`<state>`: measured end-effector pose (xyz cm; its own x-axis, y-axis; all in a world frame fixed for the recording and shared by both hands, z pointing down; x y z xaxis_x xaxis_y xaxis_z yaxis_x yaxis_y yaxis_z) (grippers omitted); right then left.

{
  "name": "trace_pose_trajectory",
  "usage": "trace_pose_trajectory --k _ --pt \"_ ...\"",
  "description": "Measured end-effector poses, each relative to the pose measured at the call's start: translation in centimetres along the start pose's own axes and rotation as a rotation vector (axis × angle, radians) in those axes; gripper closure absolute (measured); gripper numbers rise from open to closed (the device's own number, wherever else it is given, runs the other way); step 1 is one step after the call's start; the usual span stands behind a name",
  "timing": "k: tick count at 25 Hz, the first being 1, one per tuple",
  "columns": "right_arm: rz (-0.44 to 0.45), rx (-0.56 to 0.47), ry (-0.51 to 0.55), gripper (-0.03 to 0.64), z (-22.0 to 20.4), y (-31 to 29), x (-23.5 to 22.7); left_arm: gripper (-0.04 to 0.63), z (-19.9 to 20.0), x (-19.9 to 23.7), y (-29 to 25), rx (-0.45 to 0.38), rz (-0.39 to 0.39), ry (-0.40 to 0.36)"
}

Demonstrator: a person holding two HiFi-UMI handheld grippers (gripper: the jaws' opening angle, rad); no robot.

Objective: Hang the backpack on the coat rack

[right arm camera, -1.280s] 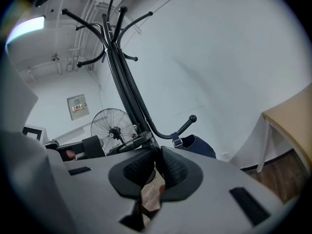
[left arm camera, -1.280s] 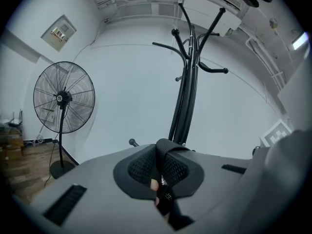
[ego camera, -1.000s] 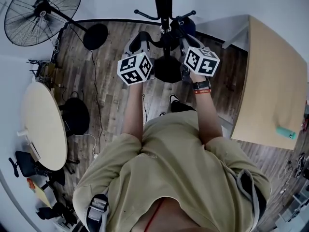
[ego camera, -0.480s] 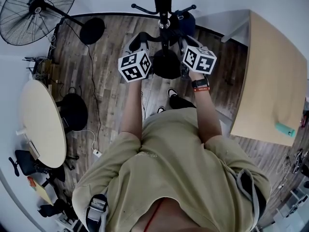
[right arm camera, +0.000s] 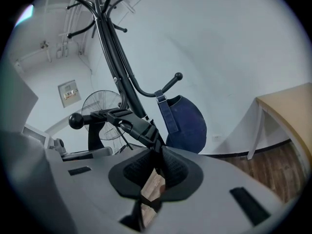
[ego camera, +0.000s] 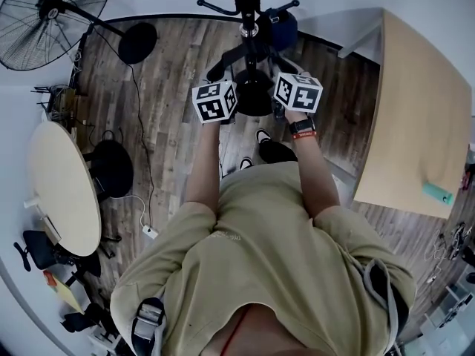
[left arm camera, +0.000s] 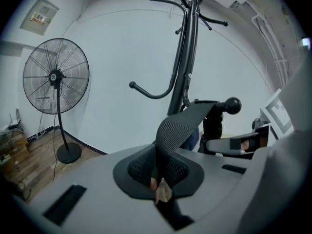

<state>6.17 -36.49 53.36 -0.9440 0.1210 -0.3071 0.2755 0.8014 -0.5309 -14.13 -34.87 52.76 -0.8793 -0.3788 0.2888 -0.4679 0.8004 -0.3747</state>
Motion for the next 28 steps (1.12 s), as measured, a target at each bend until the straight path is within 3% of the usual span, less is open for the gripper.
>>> trace_pose_trajectory --k 13,21,28 --pt "0.068 0.010 0.130 0.552 -2.2 -0.9 2.0 0.569 -2.7 -2.0 -1.7 0.027 -0.100 -0.020" --pt "0.063 0.017 0.114 0.528 -2.5 -0.8 2.4 0.515 -2.7 -2.1 -1.2 0.032 -0.123 -0.024" --pt "0.066 -0.006 0.074 0.531 -1.9 1.0 2.5 0.509 -1.9 -3.4 0.3 0.009 -0.132 -0.100"
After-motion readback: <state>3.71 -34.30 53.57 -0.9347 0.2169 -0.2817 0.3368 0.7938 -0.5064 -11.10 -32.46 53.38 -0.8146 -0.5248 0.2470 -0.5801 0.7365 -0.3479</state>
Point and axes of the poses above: the fingertips, and each gripper's own axes: y backward along the fingers, x to its left, z out of its top, the point moved 9 cm from there along y, backward along the fingers, and after that the axes turned 11 degrees about -z, right-handed, at the moved point
